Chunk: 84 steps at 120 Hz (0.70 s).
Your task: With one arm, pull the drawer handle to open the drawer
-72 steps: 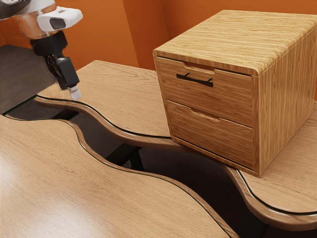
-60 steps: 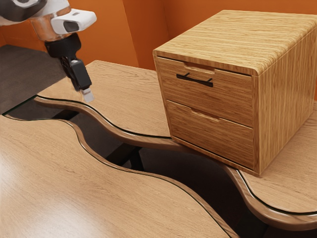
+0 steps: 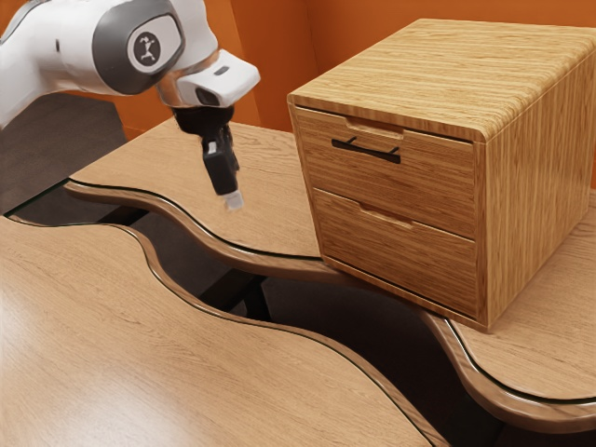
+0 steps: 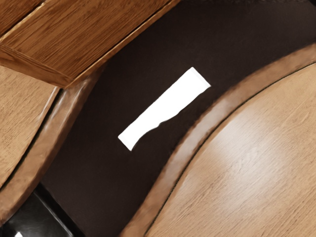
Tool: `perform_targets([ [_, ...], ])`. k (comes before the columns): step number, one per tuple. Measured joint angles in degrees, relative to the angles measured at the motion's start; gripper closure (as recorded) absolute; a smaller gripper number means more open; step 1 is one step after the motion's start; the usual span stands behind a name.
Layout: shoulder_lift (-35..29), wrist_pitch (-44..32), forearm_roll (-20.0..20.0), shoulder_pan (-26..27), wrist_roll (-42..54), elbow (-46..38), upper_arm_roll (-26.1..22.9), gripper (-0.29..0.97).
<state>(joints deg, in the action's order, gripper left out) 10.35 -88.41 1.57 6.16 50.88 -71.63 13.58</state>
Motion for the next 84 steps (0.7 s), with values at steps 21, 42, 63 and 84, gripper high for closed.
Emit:
perform_targets([
  [21, -0.66, -9.84, 1.66, 1.13, 12.63, -3.95, -0.21, 0.00],
  [42, -1.24, -19.63, 2.32, 3.77, 24.69, -8.14, -0.31, 0.00],
  [63, -2.33, -25.86, 3.05, 5.08, 35.09, -10.09, -0.18, 0.00],
  [84, -2.75, -28.87, 2.94, 7.41, 43.00, -10.56, -0.09, 0.00],
])
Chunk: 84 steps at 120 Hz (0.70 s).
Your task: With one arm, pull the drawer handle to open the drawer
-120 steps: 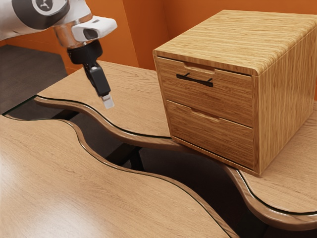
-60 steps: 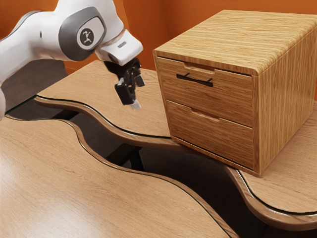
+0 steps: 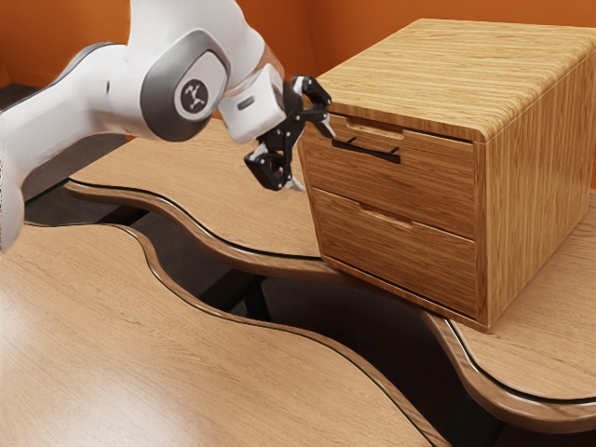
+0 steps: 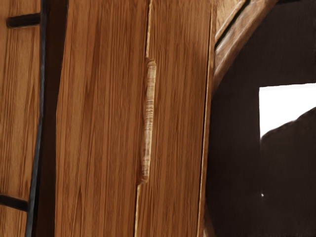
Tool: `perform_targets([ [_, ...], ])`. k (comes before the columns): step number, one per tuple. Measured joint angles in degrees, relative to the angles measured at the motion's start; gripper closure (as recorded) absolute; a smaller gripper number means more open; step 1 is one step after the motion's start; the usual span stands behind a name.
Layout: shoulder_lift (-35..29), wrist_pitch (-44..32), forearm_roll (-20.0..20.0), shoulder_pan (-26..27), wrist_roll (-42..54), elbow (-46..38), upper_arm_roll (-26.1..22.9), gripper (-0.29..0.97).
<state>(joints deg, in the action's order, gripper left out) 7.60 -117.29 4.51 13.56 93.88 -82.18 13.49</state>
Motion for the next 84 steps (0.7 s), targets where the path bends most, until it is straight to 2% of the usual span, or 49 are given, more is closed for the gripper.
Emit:
perform_targets([
  [40, 2.07, -3.69, 0.36, 0.68, 9.98, -0.01, -0.04, 0.00],
  [73, 1.02, -9.88, 1.12, 0.98, 14.94, -5.93, -0.04, 0.00],
  [84, -1.14, -10.95, 1.09, 1.11, 16.15, -8.49, -0.03, 0.03],
])
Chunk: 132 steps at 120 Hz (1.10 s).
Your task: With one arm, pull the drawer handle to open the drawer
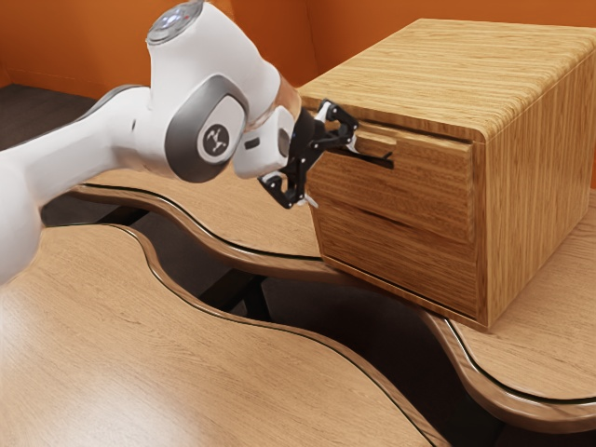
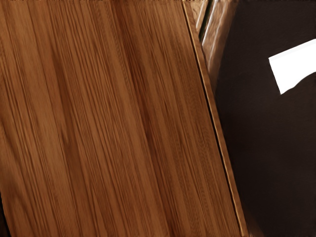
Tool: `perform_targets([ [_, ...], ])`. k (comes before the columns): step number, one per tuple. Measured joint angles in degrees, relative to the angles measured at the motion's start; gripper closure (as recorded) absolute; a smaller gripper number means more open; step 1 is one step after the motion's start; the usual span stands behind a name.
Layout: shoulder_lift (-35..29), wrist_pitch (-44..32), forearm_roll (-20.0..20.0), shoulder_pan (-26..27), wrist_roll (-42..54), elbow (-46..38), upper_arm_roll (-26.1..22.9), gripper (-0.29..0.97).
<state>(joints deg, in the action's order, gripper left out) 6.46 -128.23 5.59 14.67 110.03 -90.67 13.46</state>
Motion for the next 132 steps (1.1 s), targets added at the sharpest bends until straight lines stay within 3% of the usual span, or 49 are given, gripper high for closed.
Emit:
perform_targets([
  [74, -14.80, -1.64, -0.69, 2.00, 4.73, -17.01, 0.36, -0.02],
  [132, -27.54, -1.83, -4.79, 4.04, 6.19, -30.06, 2.78, 0.00],
])
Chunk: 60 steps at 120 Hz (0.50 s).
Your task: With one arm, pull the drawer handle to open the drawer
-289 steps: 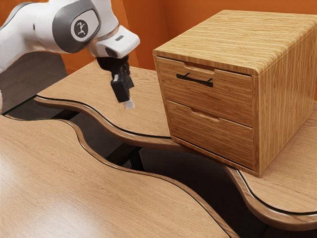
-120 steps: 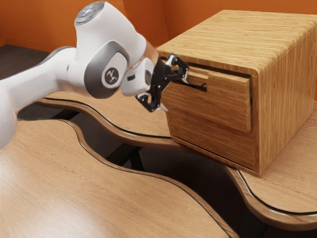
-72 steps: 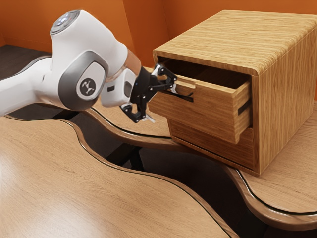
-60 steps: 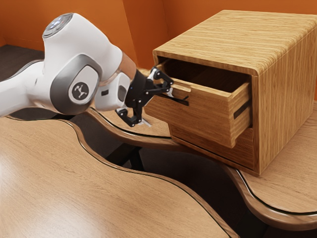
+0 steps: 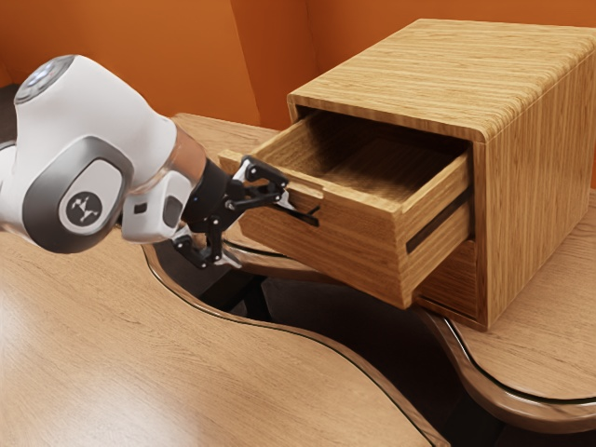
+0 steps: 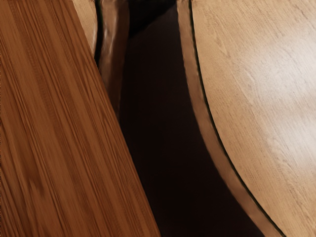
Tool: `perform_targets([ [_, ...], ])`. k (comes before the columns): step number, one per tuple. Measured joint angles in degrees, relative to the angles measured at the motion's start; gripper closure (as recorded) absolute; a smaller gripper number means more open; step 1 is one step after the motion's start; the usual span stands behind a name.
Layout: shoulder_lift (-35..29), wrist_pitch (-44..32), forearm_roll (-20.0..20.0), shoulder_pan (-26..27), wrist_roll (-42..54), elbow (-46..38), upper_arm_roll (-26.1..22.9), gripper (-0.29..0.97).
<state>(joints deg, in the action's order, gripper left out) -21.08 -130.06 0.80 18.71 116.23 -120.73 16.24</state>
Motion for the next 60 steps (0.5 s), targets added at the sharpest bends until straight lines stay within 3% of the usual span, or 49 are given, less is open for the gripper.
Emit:
perform_targets([
  [15, -1.69, 0.28, -1.93, 0.51, 0.01, -1.12, 0.07, 0.00],
  [29, -1.63, 3.06, -5.41, 1.85, -0.57, 1.28, 0.03, 0.09],
  [60, -5.11, 10.45, -9.03, 4.49, -2.23, 7.15, -1.41, 0.03],
])
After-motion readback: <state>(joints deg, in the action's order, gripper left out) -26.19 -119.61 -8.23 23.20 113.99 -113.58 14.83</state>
